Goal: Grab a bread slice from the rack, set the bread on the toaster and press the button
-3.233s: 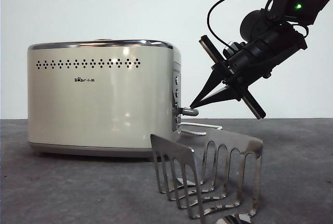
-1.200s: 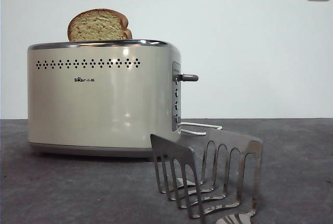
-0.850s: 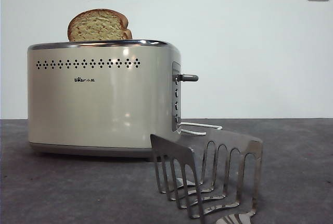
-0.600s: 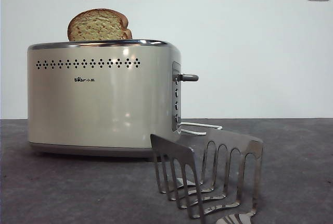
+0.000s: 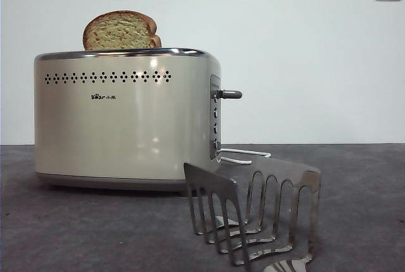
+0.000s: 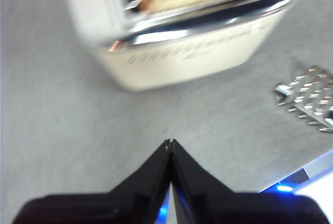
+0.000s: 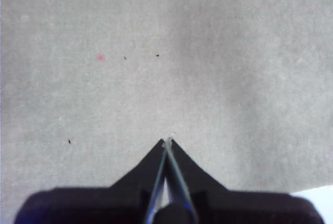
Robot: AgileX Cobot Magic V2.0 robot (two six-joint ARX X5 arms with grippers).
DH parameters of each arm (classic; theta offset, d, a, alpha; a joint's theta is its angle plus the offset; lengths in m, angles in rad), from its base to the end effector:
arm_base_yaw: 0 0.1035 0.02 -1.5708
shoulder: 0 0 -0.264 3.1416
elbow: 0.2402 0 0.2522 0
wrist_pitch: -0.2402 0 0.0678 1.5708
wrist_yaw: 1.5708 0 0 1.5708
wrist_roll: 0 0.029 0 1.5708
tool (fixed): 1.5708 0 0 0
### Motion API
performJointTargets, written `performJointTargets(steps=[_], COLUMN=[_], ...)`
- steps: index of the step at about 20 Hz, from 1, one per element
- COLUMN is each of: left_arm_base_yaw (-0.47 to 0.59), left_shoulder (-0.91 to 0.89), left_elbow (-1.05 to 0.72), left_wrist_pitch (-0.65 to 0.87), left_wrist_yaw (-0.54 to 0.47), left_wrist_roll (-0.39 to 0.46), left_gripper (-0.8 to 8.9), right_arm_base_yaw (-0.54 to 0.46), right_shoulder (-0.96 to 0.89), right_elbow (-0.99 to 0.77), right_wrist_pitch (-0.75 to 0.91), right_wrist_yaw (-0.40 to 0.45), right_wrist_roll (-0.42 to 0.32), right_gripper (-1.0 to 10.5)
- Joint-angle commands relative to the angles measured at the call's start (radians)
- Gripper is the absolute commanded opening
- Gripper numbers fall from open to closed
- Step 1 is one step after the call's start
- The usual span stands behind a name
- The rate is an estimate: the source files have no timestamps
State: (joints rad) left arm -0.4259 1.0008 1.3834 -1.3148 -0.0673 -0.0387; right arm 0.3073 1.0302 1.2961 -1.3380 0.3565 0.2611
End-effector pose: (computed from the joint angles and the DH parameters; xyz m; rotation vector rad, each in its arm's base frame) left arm 0.1283 -0.0561 0.3952 0.1931 0.9142 -0.3143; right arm 0.1462 0.0358 0.3687 -0.1109 0.9942 -0.1751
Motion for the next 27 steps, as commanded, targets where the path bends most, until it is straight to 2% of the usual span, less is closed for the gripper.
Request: performJointTargets(steps=[1,5,7,9,12,17,22,27], left_arm_base_yaw=[0.102,0.267,0.331,0.368,0.385,0.394,0.424,0.425], left_shoulder=[-0.097,-0.326,-0.456,-0.583,-0.727,-0.883,-0.962,-0.997], left_elbow=[-0.154,-0.578,-0.799,-0.998,-1.224,-1.368,-1.375,-1.375], left_wrist_pitch=[0.081,0.46,0.769,1.053,1.248,1.253,1.142,1.14], left_wrist_yaw=[0.004,-0.011,-0.008,0.052,0.075,0.067,0.068,0.068], left_wrist_roll=[-0.01,0.002,0.006,0.007,0.009,0.018,0.055,0.066], left_gripper=[-0.03,-0.03,-0.03,-0.03,-0.03,-0.03,-0.03,-0.03], right_arm_base_yaw=[0.0,0.0,0.0,0.0,0.0,0.0,0.0,0.0], right_shoulder=[0.019,0.04,0.04,0.04,0.04,0.04,0.04,0.04], right_elbow=[0.003,0.003,0.003,0.003,0.003,0.003,0.003,0.003], right_wrist_pitch=[0.005,0.006,0.006,0.005,0.005,0.005,0.005,0.006], right_wrist_yaw=[0.003,0.003,0.003,0.003,0.003,0.003,0.003,0.003], right_wrist_roll=[-0.005,-0.005,-0.005,-0.005,-0.005,-0.005,-0.005,-0.005], right_gripper=[0.0,0.0,0.0,0.0,0.0,0.0,0.0,0.0])
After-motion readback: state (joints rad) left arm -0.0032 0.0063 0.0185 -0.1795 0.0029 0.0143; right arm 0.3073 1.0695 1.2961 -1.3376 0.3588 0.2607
